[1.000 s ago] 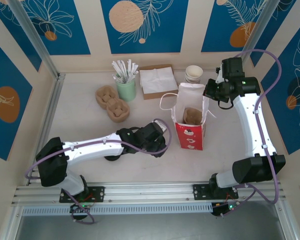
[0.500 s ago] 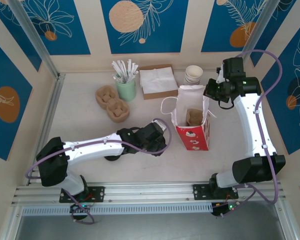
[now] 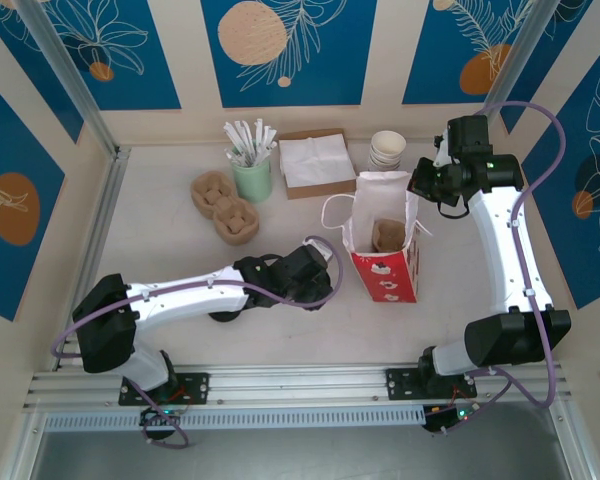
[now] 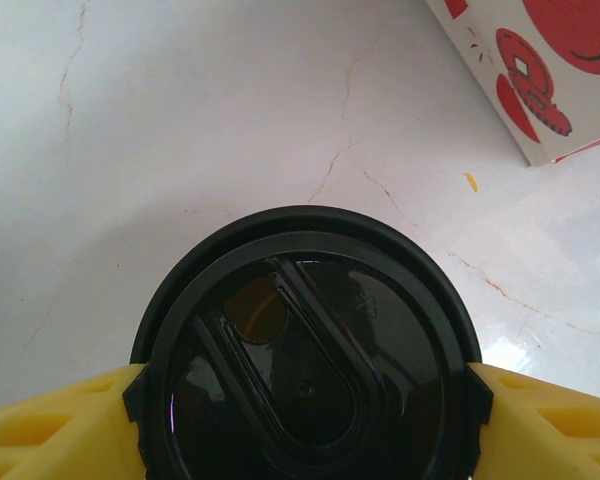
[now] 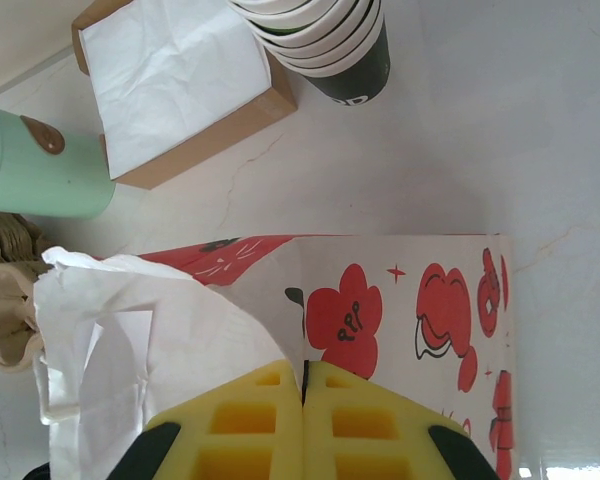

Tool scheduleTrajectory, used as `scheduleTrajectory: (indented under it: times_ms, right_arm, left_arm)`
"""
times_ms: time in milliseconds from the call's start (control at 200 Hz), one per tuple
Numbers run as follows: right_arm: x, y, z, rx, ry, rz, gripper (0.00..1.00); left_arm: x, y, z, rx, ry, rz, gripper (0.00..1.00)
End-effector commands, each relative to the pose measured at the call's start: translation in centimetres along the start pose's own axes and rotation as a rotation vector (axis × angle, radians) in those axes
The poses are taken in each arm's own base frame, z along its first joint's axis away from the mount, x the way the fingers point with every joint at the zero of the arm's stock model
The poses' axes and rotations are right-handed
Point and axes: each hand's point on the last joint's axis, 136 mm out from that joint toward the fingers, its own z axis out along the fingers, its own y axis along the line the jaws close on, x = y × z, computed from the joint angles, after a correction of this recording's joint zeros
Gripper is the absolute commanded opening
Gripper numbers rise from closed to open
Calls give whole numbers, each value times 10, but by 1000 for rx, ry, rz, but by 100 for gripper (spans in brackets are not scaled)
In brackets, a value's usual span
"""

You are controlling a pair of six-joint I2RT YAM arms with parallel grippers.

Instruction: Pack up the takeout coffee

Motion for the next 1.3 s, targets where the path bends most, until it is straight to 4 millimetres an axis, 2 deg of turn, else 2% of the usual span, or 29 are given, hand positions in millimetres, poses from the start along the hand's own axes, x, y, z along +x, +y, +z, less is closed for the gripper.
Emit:
scheduleTrajectory:
  times_ms: [0,345,755,1040,1295]
  right_arm:
    - [6,3,-10,-42,3,29,0]
    - [9,20,-11,-232,25,147,0]
    - [6,40,-1,-394,37,262,0]
    - [11,40,14,-402,56,294,0]
    - [21,40,18,-412,87,274,0]
  left_arm:
    - [6,3,0,-33,20,-16,74]
    - [-9,20,-15,-78,-23,-73,74]
    - [-26,66,-35,-125,-82,-172,74]
    - [-29,87,-28,-106,-85,-203,74]
    - [-34,103,-11,-107,-74,-247,74]
